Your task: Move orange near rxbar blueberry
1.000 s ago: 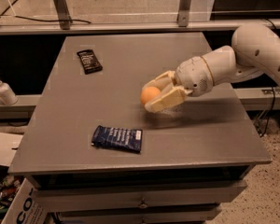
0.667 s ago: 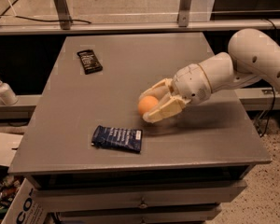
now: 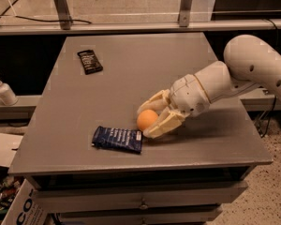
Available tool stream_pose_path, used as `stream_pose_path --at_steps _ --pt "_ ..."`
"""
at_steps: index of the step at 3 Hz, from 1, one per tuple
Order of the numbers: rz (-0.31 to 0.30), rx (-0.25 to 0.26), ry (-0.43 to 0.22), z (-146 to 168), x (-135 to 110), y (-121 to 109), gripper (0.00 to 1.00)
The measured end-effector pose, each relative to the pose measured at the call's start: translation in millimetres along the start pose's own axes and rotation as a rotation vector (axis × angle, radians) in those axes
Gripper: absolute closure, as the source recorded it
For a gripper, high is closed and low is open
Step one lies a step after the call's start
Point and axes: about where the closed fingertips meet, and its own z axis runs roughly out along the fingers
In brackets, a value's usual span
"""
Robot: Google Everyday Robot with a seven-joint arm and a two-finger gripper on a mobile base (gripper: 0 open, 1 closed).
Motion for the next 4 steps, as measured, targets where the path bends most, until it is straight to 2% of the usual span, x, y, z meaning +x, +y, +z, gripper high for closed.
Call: stream_pose_path --at_steps 1,2,4 --pt "-0.034 -0.004 0.038 4.5 8.6 3.9 1.00" --pt "-0.051 0.000 0.060 5.2 12.2 4.6 0.82" --pt "-0.070 -0.004 0.069 6.0 9.3 3.7 0.35"
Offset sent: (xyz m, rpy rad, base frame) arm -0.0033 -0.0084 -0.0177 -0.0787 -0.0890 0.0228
